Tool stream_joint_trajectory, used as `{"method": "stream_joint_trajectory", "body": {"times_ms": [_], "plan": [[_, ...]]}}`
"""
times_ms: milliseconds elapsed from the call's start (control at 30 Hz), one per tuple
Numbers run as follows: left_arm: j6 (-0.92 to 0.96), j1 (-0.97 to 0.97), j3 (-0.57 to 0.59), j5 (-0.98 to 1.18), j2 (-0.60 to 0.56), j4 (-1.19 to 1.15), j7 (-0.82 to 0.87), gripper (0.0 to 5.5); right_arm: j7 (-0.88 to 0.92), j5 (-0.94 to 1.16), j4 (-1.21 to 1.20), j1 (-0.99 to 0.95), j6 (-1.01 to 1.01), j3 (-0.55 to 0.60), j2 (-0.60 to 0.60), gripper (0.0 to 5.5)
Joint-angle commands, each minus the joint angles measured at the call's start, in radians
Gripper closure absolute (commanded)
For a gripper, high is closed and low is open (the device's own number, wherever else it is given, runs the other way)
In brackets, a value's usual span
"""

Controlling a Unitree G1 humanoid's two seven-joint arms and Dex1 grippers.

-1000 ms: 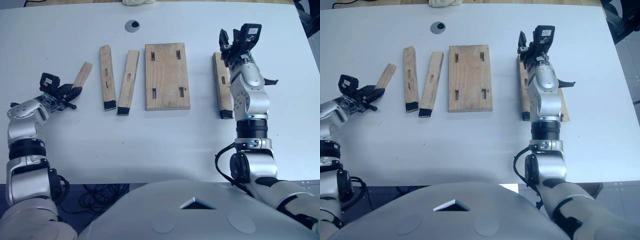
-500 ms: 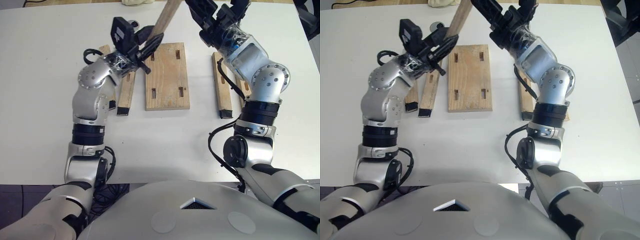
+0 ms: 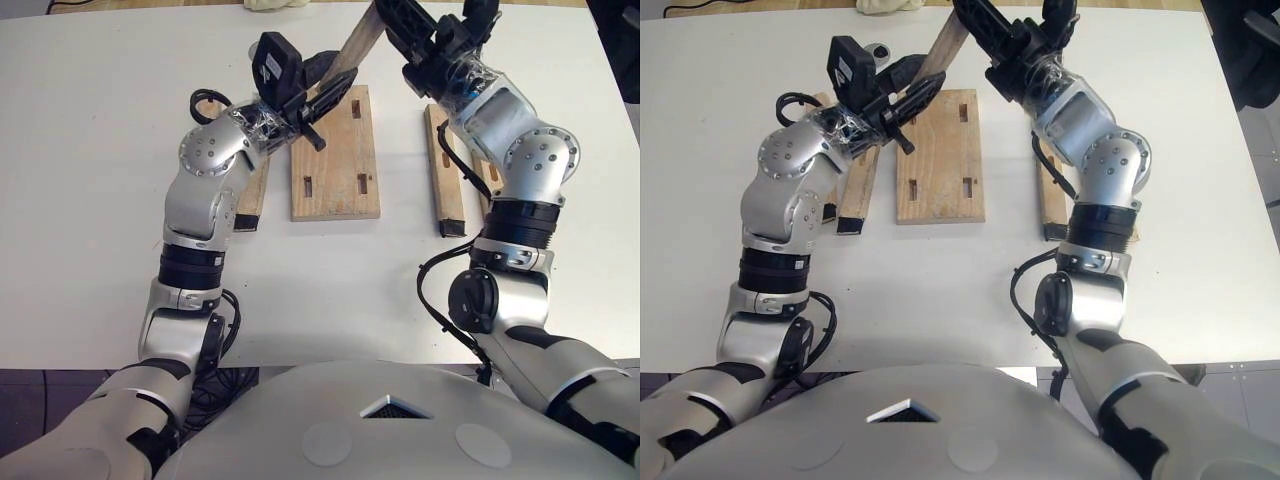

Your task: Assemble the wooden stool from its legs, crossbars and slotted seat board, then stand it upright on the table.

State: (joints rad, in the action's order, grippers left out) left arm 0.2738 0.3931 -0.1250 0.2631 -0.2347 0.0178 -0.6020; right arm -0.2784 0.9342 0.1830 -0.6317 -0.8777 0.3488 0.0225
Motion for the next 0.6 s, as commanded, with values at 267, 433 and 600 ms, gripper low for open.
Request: {"method": "stream_joint_trajectory", "body": {"times_ms": [267, 433, 600], "plan": [[-0.068, -0.007, 0.001, -0.047, -0.02, -0.056, -0.007, 4.28, 0.003, -0.021, 0.041, -0.04, 0.006, -0.01, 0.049, 4.82], [-0.06, -0.004, 0.002, -0.047, -0.008, -0.076, -0.011, 3.5, 0.024, -0.07, 0.039, -0.036, 0.054, -0.024, 0.043, 5.12], [-0.089, 0.0, -0.006, -0.089, 0.017, -0.102, 0.041, 2.7, 0.121, -0.407, 0.159, -0.035, 0.426, -0.033, 0.187, 5.12]]}}
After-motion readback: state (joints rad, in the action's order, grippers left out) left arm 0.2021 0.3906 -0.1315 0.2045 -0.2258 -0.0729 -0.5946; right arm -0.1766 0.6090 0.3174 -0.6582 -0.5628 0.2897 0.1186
